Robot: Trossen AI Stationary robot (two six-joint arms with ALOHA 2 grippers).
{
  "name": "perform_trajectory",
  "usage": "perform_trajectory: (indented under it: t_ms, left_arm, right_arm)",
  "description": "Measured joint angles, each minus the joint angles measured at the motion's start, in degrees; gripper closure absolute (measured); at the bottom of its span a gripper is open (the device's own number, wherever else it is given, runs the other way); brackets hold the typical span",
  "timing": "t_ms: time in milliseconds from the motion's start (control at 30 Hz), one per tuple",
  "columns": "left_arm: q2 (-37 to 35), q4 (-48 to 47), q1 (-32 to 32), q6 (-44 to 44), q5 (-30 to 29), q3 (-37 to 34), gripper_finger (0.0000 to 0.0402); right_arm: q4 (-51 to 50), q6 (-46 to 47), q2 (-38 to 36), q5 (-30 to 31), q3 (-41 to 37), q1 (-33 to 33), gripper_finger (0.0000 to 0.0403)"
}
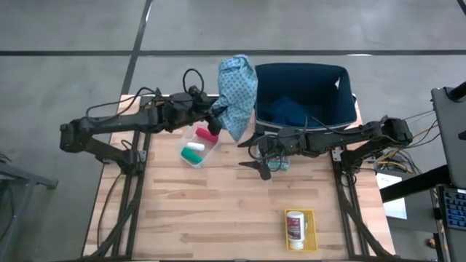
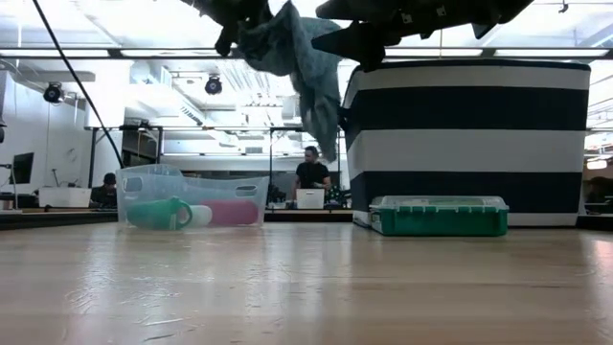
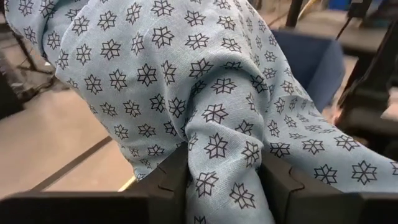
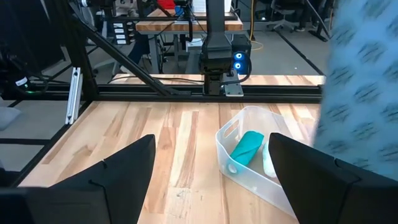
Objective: Pick & place medical supplies in basket/bin
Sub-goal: Put the light blue patient gown into the blue bin
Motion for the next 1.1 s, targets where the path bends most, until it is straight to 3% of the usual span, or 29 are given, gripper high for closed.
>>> perform_trajectory:
  t_ms: [633, 900, 1100]
  left_arm:
    - [0.0, 17.84, 2.98, 7.48, 5.59, 0.0, 0.0273]
    - [0.15, 22.48, 5.45, 7.17, 14.32, 0.0, 0.0266]
    - [1.47, 28.88, 5.57, 5.94, 16.3, 0.0, 0.0265]
  right_arm:
    - [-0.01, 0.07, 0.0, 0.0, 0.0, 0.0, 0.0082]
    - [-0.02, 0.05, 0.0, 0.0, 0.0, 0.0, 0.0092]
    - [0.0, 0.14, 0.0, 0.0, 0.0, -0.01, 0.0097]
